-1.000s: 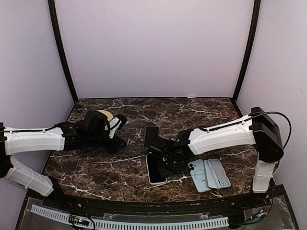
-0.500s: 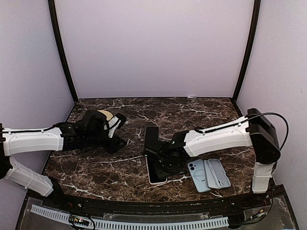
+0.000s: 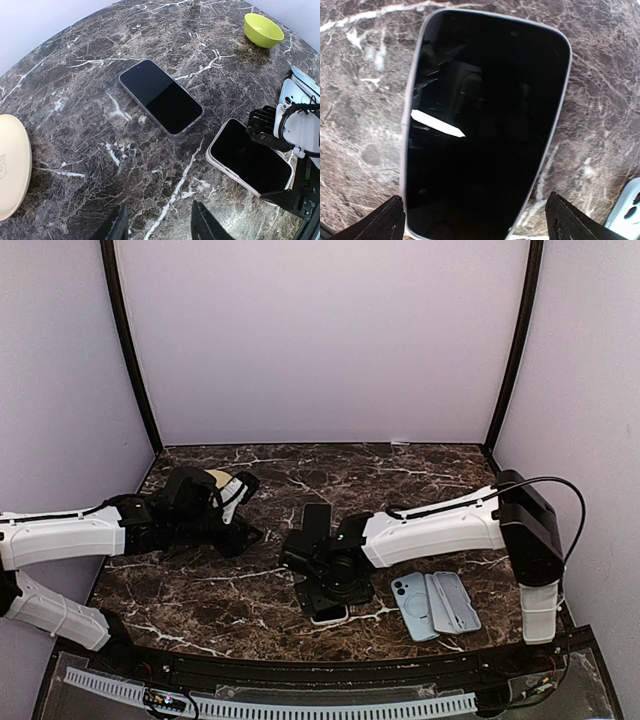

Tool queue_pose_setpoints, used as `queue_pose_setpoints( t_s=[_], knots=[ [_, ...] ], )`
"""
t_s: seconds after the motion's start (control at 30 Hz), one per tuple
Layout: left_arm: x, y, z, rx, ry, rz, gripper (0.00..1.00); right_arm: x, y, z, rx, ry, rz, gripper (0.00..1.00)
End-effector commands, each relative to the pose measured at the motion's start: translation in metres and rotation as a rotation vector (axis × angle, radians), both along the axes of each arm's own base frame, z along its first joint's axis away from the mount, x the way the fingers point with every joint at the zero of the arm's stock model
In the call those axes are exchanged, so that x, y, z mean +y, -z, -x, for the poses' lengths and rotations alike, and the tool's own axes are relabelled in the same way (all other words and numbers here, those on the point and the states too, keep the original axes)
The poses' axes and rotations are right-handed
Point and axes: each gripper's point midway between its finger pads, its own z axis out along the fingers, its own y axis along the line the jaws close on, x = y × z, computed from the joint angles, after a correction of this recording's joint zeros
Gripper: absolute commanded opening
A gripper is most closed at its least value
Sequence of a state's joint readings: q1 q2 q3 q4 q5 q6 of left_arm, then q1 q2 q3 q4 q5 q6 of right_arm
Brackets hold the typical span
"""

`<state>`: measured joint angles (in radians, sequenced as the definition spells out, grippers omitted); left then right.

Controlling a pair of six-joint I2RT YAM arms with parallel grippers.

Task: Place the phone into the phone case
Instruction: Pick up the phone with the phone case at the center of the board.

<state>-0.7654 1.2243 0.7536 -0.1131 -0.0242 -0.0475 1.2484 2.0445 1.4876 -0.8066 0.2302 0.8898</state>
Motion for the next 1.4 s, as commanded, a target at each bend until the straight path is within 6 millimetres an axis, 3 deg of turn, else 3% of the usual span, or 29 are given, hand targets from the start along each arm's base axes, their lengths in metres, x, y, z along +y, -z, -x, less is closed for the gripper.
queue_pose_setpoints(
  t_s=[0.0,0.13,0.27,0.4,0.67,0.77,0.9,0.93,1.0,1.1,1.17,1.23,1.37],
  knots=[
    [0.002,-0.007,-0.001,-0.020,-0.001,0.013,0.45,0.010,0.014,0.002,0.020,0.002,0.007,0.98],
    [0.001,-0.005,-0.001,-0.012,0.001,0.013,0.45,0.011,0.022,0.000,0.018,0.002,0.041,0.98],
    [0.001,-0.003,-0.002,-0.010,0.001,0.010,0.45,-0.002,0.034,0.000,0.019,0.009,0.114,0.95],
    [0.001,-0.002,-0.002,-0.008,0.003,0.008,0.46,-0.012,0.041,0.001,0.018,0.015,0.161,0.84],
    [-0.001,0.000,-0.003,0.005,0.004,0.010,0.46,-0.012,0.033,-0.007,-0.028,0.009,0.157,0.64],
    [-0.003,0.002,-0.004,0.014,-0.002,0.019,0.46,0.004,0.019,-0.010,-0.060,-0.025,0.068,0.55],
    [-0.015,0.008,0.001,0.071,0.016,0.079,0.46,0.025,-0.027,-0.024,-0.174,-0.032,-0.132,0.45],
    [-0.021,0.012,0.005,0.109,0.031,0.110,0.47,0.023,-0.031,-0.027,-0.199,-0.028,-0.146,0.44],
    [-0.033,0.013,0.013,0.162,0.066,0.189,0.51,0.025,-0.045,-0.031,-0.248,-0.024,-0.209,0.41],
    [-0.051,0.001,0.015,0.197,0.070,0.389,0.71,0.026,-0.059,-0.036,-0.306,-0.018,-0.276,0.39],
    [-0.054,0.009,0.015,0.222,0.039,0.479,0.79,0.023,-0.064,-0.039,-0.332,-0.008,-0.288,0.38],
    [-0.059,0.009,0.017,0.238,0.048,0.555,0.82,0.023,-0.073,-0.042,-0.363,0.000,-0.308,0.37],
    [-0.074,-0.009,0.020,0.255,0.110,0.687,0.85,0.026,-0.106,-0.047,-0.474,-0.011,-0.378,0.36]
  ],
)
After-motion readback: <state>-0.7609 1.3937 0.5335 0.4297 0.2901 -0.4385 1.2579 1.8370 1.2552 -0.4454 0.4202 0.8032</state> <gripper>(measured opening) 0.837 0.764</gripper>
